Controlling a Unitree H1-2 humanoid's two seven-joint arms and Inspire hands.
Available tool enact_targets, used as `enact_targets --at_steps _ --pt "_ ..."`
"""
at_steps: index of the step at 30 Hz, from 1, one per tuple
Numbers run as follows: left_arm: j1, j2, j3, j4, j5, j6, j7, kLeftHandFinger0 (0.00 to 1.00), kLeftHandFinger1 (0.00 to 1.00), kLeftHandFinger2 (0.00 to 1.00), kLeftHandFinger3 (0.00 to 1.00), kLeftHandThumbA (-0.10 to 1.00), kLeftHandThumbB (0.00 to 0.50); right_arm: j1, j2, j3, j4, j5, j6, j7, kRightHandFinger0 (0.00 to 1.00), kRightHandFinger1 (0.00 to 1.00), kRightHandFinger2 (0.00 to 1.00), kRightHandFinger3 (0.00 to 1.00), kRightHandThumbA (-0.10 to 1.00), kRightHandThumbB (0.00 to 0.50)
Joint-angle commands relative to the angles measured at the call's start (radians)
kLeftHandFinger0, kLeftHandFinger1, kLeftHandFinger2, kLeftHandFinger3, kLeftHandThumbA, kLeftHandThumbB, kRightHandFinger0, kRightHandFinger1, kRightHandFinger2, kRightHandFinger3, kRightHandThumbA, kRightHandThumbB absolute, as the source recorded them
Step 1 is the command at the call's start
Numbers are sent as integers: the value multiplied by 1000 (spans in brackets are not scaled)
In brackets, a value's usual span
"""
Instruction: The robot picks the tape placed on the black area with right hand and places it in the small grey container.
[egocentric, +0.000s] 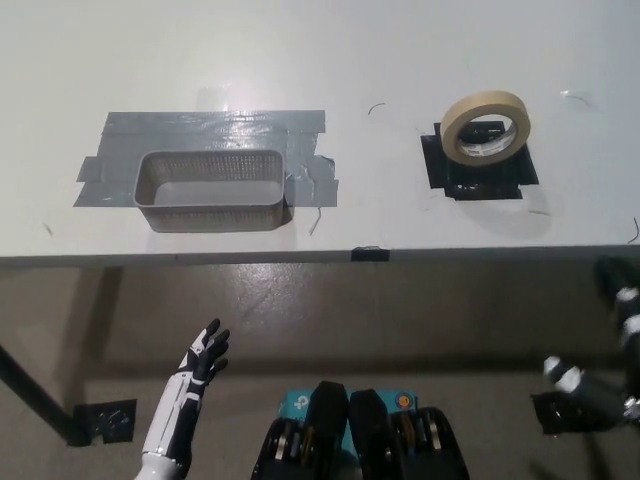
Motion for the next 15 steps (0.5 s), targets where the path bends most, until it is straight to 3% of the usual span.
enact_targets --at_steps 1,3,9,15 --pt "-3 0 -5 -38 4 -18 -10 1000 1000 1000 1000 993 173 -124 -101 7 -119 -192 159 56 1000 1000 1000 1000 1000 312" --pt "-3 3 -7 -42 4 -8 -12 1000 1000 1000 1000 997 162 -211 -141 29 -108 -235 196 78 1000 1000 1000 1000 997 292" --pt "10 8 0 -41 11 -20 -4 1000 1000 1000 1000 996 133 -424 -190 106 -31 -366 321 109 1000 1000 1000 1000 1000 343" --pt "33 12 6 -46 7 -20 -4 1000 1000 1000 1000 982 150 -627 -222 227 139 -470 407 172 1000 1000 1000 1000 1000 339"
